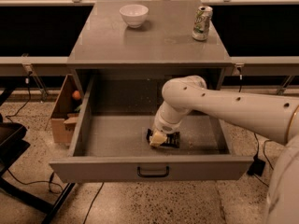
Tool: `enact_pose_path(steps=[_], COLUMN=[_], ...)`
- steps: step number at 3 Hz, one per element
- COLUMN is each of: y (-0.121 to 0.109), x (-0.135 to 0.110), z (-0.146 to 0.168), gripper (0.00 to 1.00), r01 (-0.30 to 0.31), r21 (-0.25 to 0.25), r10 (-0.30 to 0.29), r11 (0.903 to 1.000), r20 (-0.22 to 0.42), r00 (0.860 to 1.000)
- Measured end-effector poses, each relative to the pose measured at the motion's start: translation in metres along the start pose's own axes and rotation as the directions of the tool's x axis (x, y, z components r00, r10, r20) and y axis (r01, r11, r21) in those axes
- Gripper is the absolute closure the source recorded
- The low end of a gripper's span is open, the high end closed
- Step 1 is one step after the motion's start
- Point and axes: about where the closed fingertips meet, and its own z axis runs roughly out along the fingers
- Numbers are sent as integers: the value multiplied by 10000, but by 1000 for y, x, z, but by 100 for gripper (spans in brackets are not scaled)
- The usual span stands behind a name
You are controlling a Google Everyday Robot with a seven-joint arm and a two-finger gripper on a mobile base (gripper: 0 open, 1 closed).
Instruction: Pick rxbar chocolate from top drawer and place on counter
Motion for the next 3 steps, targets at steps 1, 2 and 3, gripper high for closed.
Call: enact_pose_path(steps=[1, 2, 3], y=[-1, -23, -47], x=[-4, -1, 4], z=[-8, -84, -162], gripper=[100, 100, 100], r01=[-1, 51, 175], r21=[1, 530, 558], r10=[1, -59, -186], r11=[10000, 9986, 9983], r20=[0, 153, 200], r00=[10000, 9999, 9996])
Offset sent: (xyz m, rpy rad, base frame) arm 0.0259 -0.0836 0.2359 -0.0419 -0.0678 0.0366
